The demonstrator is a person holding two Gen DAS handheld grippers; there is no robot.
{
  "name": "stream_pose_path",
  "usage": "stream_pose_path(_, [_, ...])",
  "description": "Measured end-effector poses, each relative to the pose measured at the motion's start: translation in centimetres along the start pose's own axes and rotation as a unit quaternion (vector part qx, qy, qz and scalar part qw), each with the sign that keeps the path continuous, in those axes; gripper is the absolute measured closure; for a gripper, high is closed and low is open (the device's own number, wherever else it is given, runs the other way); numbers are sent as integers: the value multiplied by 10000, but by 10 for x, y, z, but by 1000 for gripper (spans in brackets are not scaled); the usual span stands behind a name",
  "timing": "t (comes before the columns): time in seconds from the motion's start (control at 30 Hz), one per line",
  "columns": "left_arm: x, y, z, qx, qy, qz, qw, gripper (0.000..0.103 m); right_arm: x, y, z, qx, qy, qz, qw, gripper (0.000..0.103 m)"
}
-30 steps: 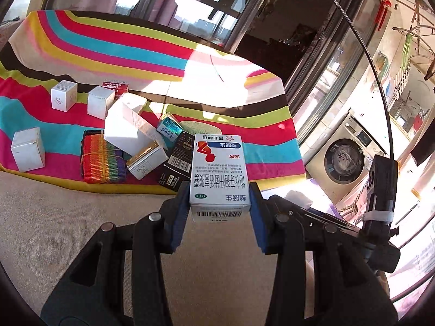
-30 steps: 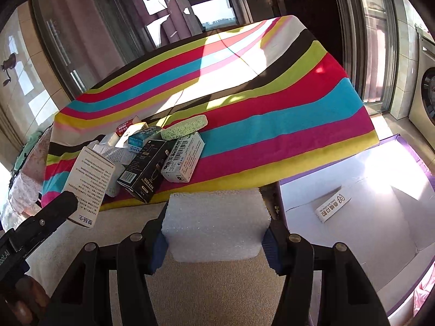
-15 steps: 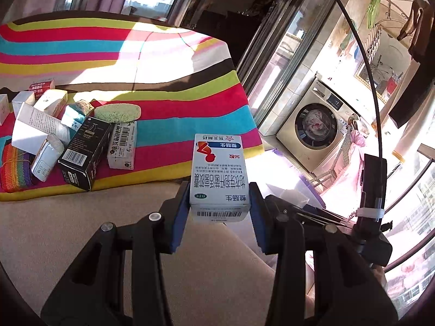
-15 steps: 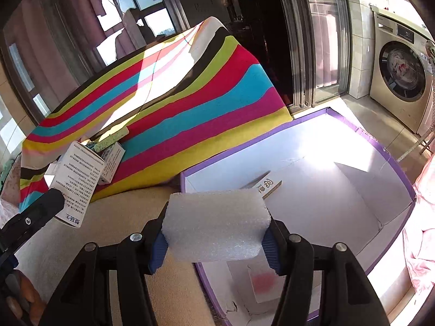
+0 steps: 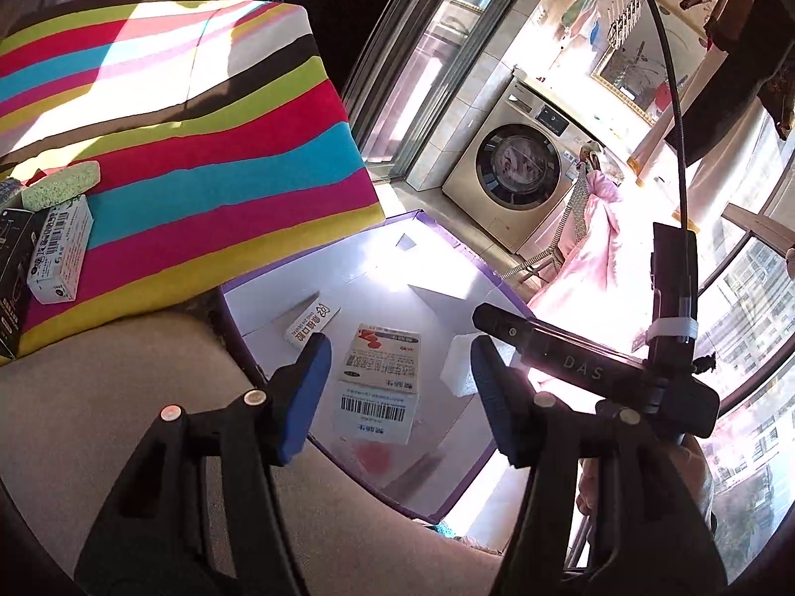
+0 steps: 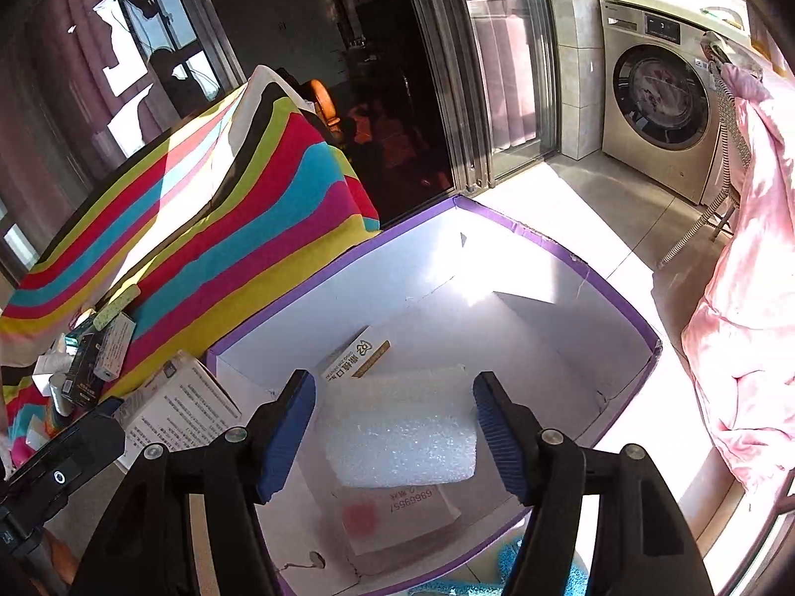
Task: Organize objects
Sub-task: 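Carry the foam block and medicine box to the storage box and open both tools, then move both tools back over the table toward the remaining items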
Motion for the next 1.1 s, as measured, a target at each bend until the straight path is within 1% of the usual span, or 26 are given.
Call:
stream_pose_path(0.07, [-2,1,-2,24,4,-56,10000,30,8,-1,-2,41,89,61,9999,17])
stream_pose_path(0.13, [-6,1,-4,56,58,-203,9998,28,12,-2,-2,68,182,59,9998,17])
stream_pose_path(0.23, [-17,1,-8,107,63,-506,9986,28,13,-1,1,-20,241,36,9997,16])
stream_pose_path(0.33, [-32,-3,-16,290,11,-850,9960,28,10,1,4,-70,382,-97,9992,16])
stream_pose_path(0.43, [-43,-7,-33,593,-37,-968,9935,28,4,1,4,-78,568,-323,9978,16])
stream_pose_path(0.5, [-51,-9,-45,722,-97,-986,9925,28,-3,1,0,22,650,-496,9967,16])
stream_pose_path(0.6, [-66,-7,-62,708,-187,-1052,9918,28,-16,-2,-8,313,704,-722,9944,15])
stream_pose_path(0.63, [-72,-5,-68,688,-276,-1111,9910,28,-22,-2,-10,400,687,-813,9935,15])
stream_pose_path(0.7, [-87,1,-81,714,-387,-1256,9888,28,-37,-3,-13,511,502,-1084,9915,15])
stream_pose_path(0.8, [-110,13,-103,772,-602,-1497,9839,28,-56,-2,-14,483,287,-1260,9904,15])
stream_pose_path(0.87, [-126,22,-123,880,-780,-1641,9794,28,-70,1,-14,448,74,-1367,9896,15])
stream_pose_path(0.97, [-151,33,-153,1060,-1156,-1817,9708,28,-91,7,-13,366,-232,-1480,9880,15])
stream_pose_path(1.03, [-167,42,-172,1159,-1387,-1957,9639,28,-105,13,-12,250,-575,-1502,9867,15])
stream_pose_path(1.1, [-184,51,-190,1208,-1698,-2074,9558,28,-122,18,-10,117,-889,-1480,9849,15])
Point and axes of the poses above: each gripper's, at about its wrist camera, not at the fingertips, and z roughly the way its jaws point, x to its right, y to its underside, the point moved 8 cm from there along z, roughly the way its jaws point, and after that the axes turned 3 degrees about -x, right-handed, at the moved point
